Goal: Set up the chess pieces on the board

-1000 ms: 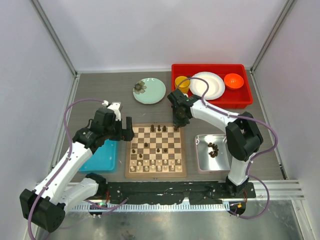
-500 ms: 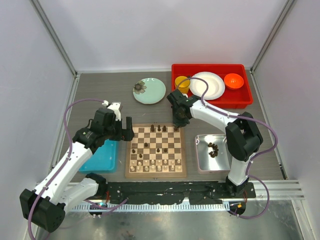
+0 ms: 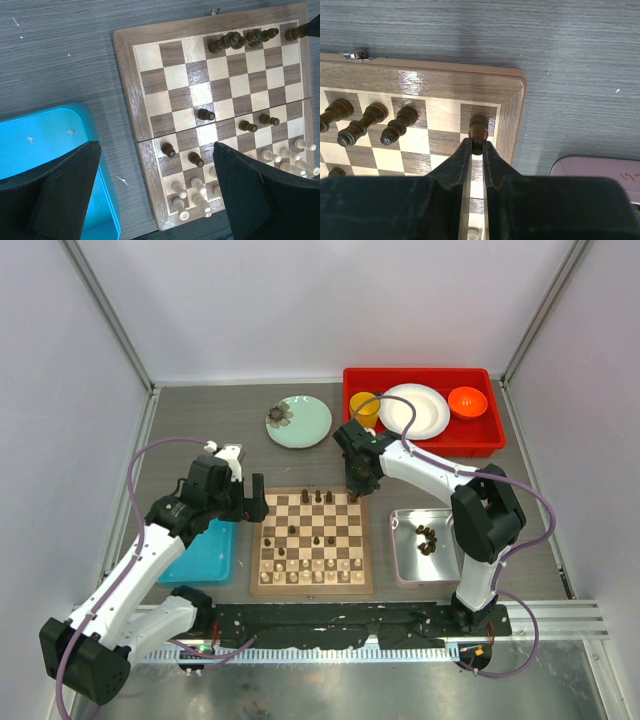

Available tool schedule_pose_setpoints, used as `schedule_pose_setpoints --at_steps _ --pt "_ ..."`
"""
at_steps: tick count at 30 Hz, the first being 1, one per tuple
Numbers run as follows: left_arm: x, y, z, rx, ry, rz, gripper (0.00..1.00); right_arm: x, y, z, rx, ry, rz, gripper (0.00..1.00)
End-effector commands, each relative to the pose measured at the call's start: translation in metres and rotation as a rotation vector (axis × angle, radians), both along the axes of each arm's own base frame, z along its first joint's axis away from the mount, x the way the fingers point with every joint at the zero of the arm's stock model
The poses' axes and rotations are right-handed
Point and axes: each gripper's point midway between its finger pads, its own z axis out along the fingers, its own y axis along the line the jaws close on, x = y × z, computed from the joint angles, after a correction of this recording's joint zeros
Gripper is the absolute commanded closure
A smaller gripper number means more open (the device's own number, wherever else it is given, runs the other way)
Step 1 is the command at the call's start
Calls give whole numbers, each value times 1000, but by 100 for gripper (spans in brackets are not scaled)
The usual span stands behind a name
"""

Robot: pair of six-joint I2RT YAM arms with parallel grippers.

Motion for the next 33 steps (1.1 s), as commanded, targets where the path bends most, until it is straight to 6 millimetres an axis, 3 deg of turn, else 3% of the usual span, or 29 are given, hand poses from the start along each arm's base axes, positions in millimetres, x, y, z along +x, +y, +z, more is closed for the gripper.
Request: schedule_pose_setpoints --at_steps 1,6,9,12,17,21,23,27,33 --pt "3 -5 5 -12 -26 -28 0 3 4 20 12 -39 16 90" --pt "3 -5 4 -12 -25 -28 0 3 4 18 9 -37 16 87" --pt "3 -5 4 -12 -25 -30 0 4 3 18 6 -41 14 81" --pt "3 -5 5 -14 -27 -28 0 5 3 17 6 -42 12 67" --pt "2 -6 5 -15 -25 -32 0 5 6 19 17 -45 14 60" --pt "2 -5 6 -13 -28 -32 0 10 7 30 35 -83 9 59" --pt "2 -3 6 -6 -28 -22 0 13 10 46 67 -127 13 59" --pt "2 0 14 4 -35 -7 0 16 -6 74 60 -215 -34 59" --pt "-4 0 21 3 -29 -15 0 -1 -67 93 54 -291 -213 59"
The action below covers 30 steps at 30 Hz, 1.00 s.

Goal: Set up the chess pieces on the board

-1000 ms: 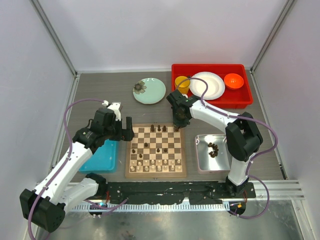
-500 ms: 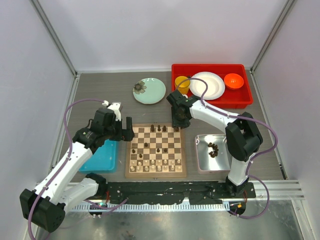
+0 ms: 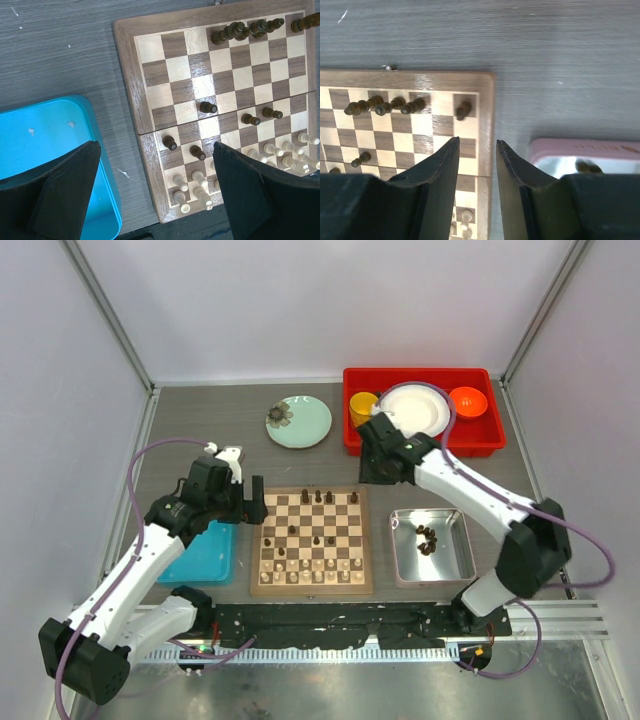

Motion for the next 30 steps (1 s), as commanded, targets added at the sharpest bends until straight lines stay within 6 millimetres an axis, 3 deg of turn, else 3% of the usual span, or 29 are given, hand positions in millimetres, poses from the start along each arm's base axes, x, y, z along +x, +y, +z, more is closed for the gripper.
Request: schedule_pose_setpoints --at_steps 1,2,4,5,6,11,20,27,30 --pt "1 -3 24 -12 -56 -14 0 -8 -51 26 22 -102 -177 60" --pt "2 -3 24 -13 -57 -14 0 -15 -71 26 27 -112 -223 60" --pt "2 -3 21 -14 -54 -12 0 -23 -90 25 40 -120 -287 60" --pt "1 -3 18 -14 -45 -10 0 -32 -102 16 23 -104 -318 60" --pt "3 0 16 5 -51 6 0 -35 -116 24 43 -131 -360 60" --pt "2 -1 12 6 -56 3 0 -60 -146 5 38 -100 -442 60" --pt "-1 -6 11 12 -63 -19 0 -77 -150 -20 63 -37 -464 60" --pt "0 -9 5 25 -40 -25 0 -80 -154 -27 48 -36 -469 59" --pt "0 -9 5 28 -39 -31 0 -74 -145 -23 86 -53 -429 60"
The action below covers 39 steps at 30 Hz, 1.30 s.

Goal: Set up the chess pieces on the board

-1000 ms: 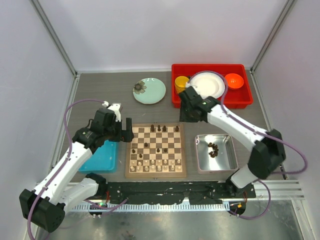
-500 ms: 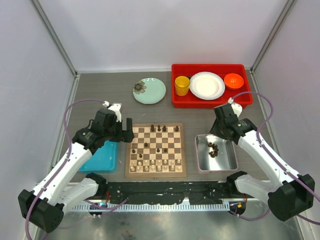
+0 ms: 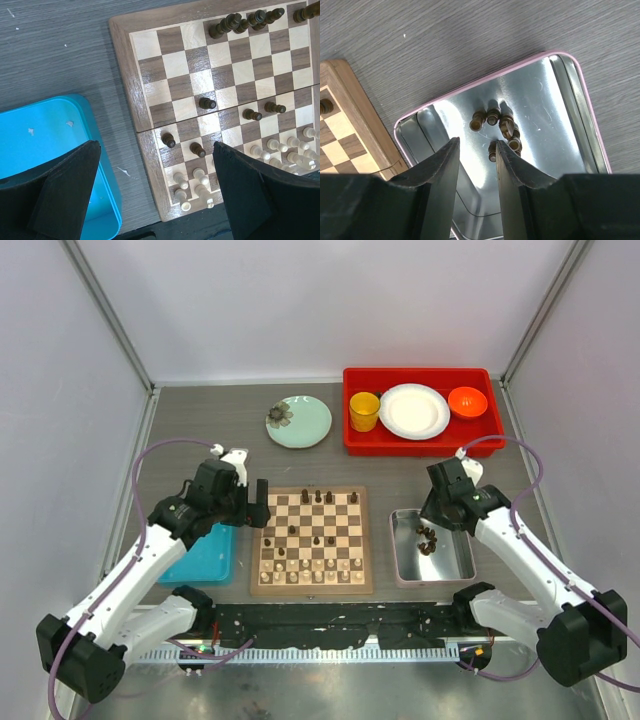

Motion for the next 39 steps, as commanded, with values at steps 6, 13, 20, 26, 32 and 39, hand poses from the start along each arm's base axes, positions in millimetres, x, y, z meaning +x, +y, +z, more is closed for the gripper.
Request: schedule_pose_setpoints --at_steps 6,13,20,26,32,39 --pt "6 -4 4 -5 -28 -6 0 40 55 42 177 -188 243 63" --pt "6 -4 5 -4 -34 -13 0 87 124 53 120 -173 402 63" --pt "5 -5 6 -6 -38 -20 0 116 184 25 85 -115 505 64" --pt "5 -5 7 -12 -45 -25 0 127 197 6 74 -77 519 66" --pt "5 -5 8 -13 -48 -25 0 125 192 -8 30 -32 512 68" --pt "5 -6 8 -14 -47 -28 0 118 187 -11 -23 -2 515 68"
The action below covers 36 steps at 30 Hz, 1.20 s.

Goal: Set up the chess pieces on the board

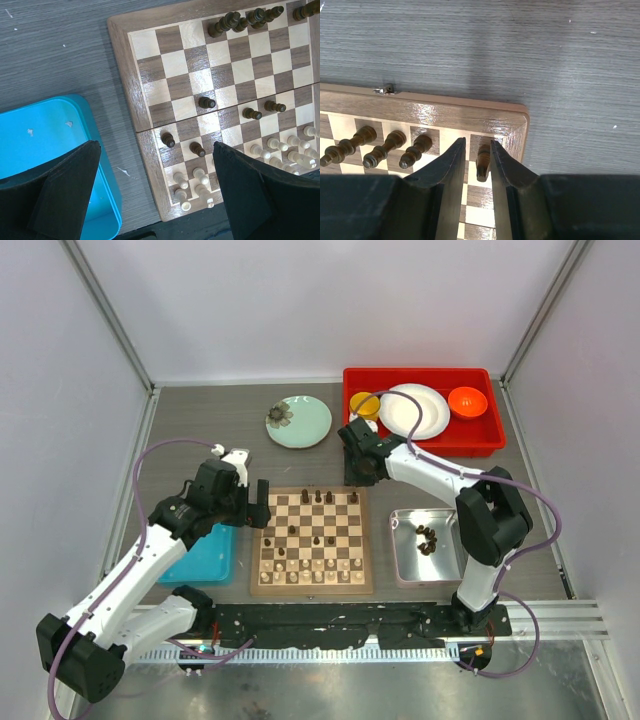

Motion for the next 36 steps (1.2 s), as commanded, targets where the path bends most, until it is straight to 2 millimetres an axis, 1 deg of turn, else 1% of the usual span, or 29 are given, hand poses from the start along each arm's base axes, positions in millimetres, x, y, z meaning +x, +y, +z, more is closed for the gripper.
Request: schedule_pose_setpoints --at_steps 1,9,22,32,36 --pt "5 -5 9 -19 -49 -21 0 6 2 15 -36 -44 11 68" --pt "6 -5 9 -19 -49 -23 0 -4 0 10 -81 -15 23 67" --pt "5 -5 9 -17 -50 -23 0 -14 2 4 -70 21 26 67" --pt "5 -5 9 -17 -48 -23 0 -20 6 3 -48 41 40 72" --pt "6 -5 8 -16 -47 -21 0 -22 7 2 -49 47 43 72"
